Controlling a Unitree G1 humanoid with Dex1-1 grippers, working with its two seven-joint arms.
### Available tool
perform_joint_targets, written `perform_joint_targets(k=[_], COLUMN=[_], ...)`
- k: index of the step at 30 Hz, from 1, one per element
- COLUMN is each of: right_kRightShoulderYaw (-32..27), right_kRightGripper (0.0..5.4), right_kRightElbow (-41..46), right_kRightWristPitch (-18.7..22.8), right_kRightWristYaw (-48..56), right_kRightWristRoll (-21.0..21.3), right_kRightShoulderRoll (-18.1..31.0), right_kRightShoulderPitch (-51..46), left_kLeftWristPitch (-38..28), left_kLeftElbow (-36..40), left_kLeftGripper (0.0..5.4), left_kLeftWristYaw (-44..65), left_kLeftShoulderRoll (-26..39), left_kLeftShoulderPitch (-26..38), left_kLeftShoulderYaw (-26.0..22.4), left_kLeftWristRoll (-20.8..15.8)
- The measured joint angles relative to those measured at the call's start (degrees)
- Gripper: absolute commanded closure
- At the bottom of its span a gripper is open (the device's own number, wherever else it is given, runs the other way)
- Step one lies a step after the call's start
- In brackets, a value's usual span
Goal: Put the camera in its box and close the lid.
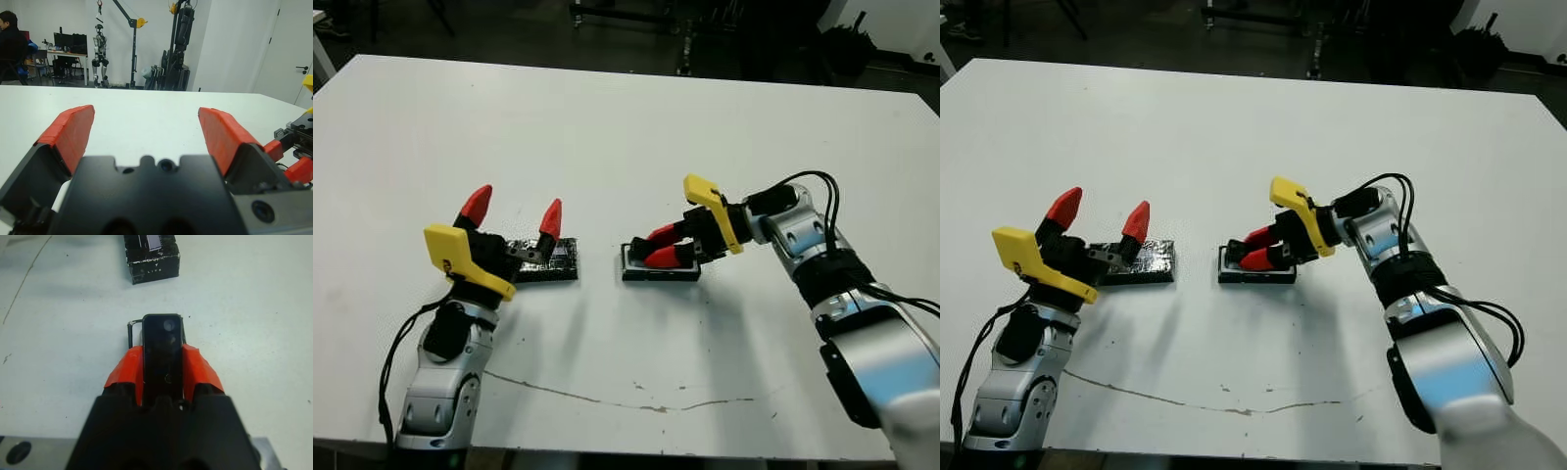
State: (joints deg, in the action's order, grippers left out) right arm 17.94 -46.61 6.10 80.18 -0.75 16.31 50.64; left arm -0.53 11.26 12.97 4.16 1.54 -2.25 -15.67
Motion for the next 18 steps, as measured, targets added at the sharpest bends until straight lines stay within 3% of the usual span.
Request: perform_joint_targets(k=[18], right_kRightShoulderYaw=[1.9], right_kRightGripper=[3.73], right_kRightElbow=[1.4], right_kRightWristPitch=[-0.5], right_kRightWristYaw=[0.1], right_kRightWristRoll=[0.2], right_kRightShoulderRoll=[0.8], right_kRightShoulderPitch=[0.0], left_kLeftWristPitch=[0.3], left_kLeftElbow=[0.1], left_kLeftGripper=[0.00], left_kLeftWristYaw=[0.0], left_kLeftShoulderRoll=[0.0], left_kLeftShoulderPitch=[0.0], left_kLeftShoulderYaw=[0.0], left_kLeftWristRoll=[0.0])
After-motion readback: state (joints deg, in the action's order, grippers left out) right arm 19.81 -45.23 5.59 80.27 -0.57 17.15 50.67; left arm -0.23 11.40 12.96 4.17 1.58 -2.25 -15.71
